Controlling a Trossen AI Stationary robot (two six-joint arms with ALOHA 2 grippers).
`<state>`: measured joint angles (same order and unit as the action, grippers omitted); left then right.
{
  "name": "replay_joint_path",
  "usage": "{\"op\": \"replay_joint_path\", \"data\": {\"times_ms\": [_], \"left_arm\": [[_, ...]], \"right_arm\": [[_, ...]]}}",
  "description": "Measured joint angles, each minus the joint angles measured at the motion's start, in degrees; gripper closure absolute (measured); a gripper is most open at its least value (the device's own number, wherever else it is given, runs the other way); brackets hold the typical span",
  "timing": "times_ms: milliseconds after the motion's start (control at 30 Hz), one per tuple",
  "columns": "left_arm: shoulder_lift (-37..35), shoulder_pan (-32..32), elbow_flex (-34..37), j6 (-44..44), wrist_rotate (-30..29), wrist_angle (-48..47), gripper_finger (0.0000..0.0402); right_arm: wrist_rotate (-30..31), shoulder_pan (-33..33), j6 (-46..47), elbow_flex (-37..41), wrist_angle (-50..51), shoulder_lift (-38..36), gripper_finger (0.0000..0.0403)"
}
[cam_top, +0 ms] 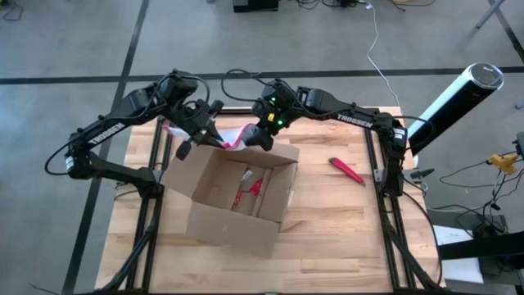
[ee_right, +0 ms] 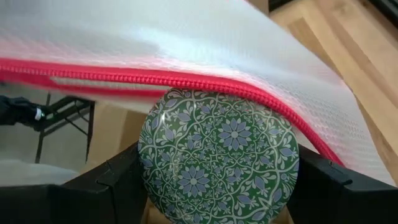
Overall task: Unpack boxes
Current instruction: Put the green patterned candle into the zip bag
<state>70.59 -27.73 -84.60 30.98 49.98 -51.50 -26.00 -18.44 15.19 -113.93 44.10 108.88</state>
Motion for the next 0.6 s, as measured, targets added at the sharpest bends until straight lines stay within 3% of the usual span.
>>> {"op": "replay_joint_path", "data": {"times_ms": [333, 600], "left_arm": [[2.25, 0.83, 0.0, 0.01, 0.14, -0.11, 0.0402], [2.35, 0.82, 0.0, -0.19, -4.57, 6.66, 0.0402]], "right_arm": [[-1.15, 0.02, 1.83, -0.02, -3.16, 0.0, 0.013], [-1.45, 0.22, 2.42, -0.02, -3.41, 0.0, 0.013]]}}
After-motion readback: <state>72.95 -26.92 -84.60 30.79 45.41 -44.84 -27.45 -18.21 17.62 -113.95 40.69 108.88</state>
